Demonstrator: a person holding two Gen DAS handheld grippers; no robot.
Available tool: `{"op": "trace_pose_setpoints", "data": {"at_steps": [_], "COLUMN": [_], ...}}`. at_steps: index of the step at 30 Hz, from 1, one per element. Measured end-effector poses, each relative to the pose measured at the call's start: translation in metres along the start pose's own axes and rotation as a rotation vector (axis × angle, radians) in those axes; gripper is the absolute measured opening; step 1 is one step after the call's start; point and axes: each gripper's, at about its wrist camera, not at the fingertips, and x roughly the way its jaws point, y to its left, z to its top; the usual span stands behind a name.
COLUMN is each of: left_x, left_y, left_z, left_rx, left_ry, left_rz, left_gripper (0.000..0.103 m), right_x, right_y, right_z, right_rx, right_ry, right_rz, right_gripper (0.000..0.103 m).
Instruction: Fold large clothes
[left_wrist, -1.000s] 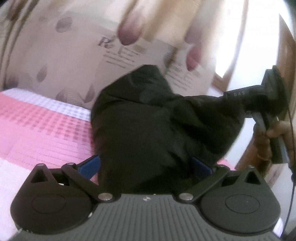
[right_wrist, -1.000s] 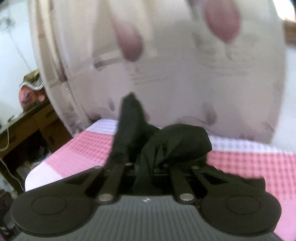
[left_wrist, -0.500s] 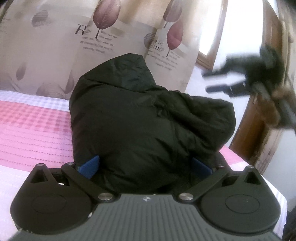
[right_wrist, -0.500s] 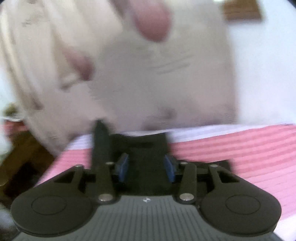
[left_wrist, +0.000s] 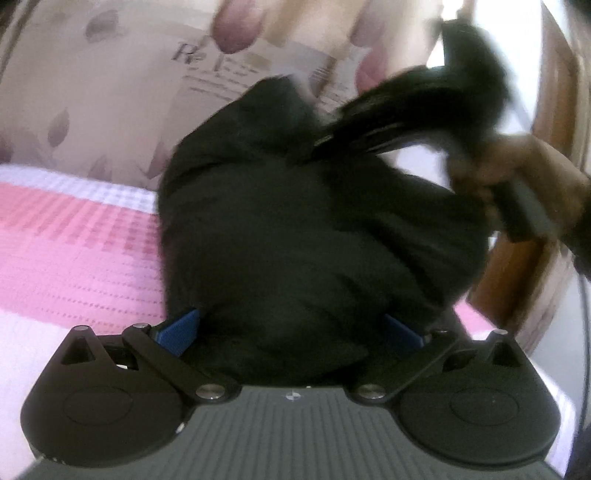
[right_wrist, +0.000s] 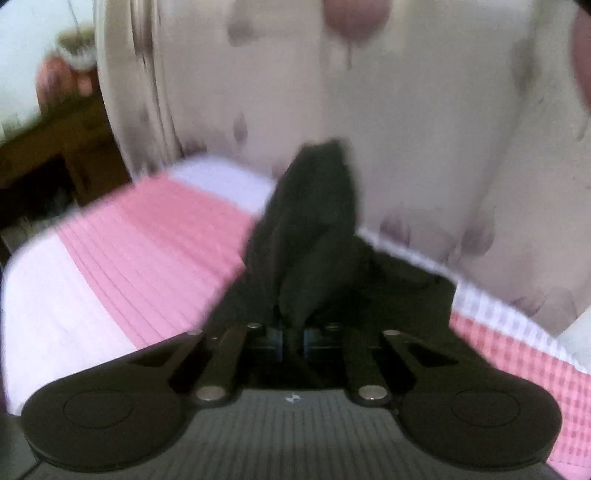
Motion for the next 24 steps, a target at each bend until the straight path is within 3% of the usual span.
{"op": "trace_pose_setpoints", "data": {"at_steps": [4, 14, 21, 24], "left_x": [-0.002, 0.015, 0.028, 0.03], "left_y": [-0.007, -0.044, -0.029, -0.023], "left_z": [0.004, -0.001, -0.006, -0.008], "left_rx": [-0.025, 0.134, 0.04, 0.016], "left_ry": [0.015, 0.063, 0.088, 0.095], "left_rz": [-0.009, -0.027, 0.003, 0.009], "left_gripper": [0.103, 0.103, 0.103, 0.103], "right_x": [-0.043, -0.095, -0.114, -0.12], "right_y": [-0.024, -0.104, -0.148, -0.16], "right_z": [-0.021, -0.126, -0.19, -0.193], "right_rx": [0.066, 0.455, 0.631, 0.733], "right_ry": [-0.079, -0.253, -0.266, -0.254], "right_rz": [-0.03, -0.011, -0.076, -0.028], "right_gripper": [0.006, 0.005, 0.0, 0.009]}}
